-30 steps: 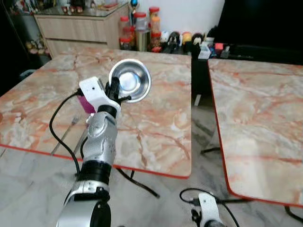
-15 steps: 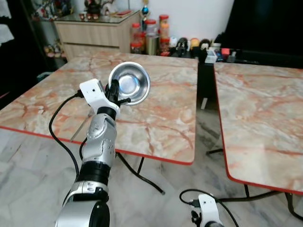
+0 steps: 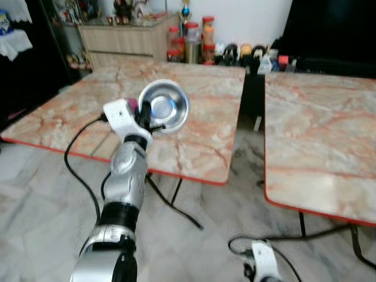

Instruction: Setting the table

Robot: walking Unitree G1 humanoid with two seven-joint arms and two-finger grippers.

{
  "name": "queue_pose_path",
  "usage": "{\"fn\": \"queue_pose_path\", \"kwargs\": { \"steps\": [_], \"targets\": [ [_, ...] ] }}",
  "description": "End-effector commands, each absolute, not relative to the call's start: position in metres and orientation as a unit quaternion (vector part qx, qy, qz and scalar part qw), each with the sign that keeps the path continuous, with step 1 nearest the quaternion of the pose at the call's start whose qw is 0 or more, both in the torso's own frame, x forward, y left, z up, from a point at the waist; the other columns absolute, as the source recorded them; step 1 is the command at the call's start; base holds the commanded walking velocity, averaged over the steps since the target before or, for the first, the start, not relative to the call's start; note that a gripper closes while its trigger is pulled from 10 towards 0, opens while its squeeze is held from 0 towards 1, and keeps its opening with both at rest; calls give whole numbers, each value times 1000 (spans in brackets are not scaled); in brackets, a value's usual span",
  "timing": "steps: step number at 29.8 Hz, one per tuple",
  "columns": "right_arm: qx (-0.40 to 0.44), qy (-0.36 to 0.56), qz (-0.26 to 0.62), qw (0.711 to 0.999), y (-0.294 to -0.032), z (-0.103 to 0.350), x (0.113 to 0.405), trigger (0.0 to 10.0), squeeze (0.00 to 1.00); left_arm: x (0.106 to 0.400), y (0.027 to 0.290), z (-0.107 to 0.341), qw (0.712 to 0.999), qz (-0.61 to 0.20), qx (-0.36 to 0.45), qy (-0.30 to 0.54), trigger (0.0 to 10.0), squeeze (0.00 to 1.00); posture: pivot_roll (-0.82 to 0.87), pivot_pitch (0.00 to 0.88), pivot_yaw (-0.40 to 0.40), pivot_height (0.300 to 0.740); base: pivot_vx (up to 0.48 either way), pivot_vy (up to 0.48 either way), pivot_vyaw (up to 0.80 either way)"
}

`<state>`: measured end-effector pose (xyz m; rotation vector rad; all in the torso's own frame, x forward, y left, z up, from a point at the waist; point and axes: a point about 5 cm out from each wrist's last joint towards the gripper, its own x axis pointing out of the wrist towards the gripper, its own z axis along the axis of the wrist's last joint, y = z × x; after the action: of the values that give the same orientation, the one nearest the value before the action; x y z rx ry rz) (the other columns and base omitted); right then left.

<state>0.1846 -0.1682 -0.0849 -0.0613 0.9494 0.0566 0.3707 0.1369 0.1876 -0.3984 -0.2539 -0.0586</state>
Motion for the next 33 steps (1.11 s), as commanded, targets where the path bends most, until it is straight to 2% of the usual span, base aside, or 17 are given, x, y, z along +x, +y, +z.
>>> {"fn": "queue_pose_path", "kwargs": {
  "steps": [1,16,22,33],
  "targets": [
    [-27,454,25,890,-168,-84,187,10000,0,372,133,197,970,-37,-194,-141,10000,0,-4,0,10,719,0,-416,0],
    [-33,454,24,890,-172,-83,188,10000,0,371,127,195,969,-48,-198,-140,10000,0,-12,0,7,719,0,-415,0],
    [-37,454,29,890,-171,-83,188,10000,0,371,125,195,969,-52,-197,-139,10000,0,-15,0,8,719,0,-415,-700],
    [-33,451,26,891,-170,-82,189,10000,0,372,125,197,969,-51,-199,-140,10000,0,-18,0,7,719,0,-412,0]
  ]
}}
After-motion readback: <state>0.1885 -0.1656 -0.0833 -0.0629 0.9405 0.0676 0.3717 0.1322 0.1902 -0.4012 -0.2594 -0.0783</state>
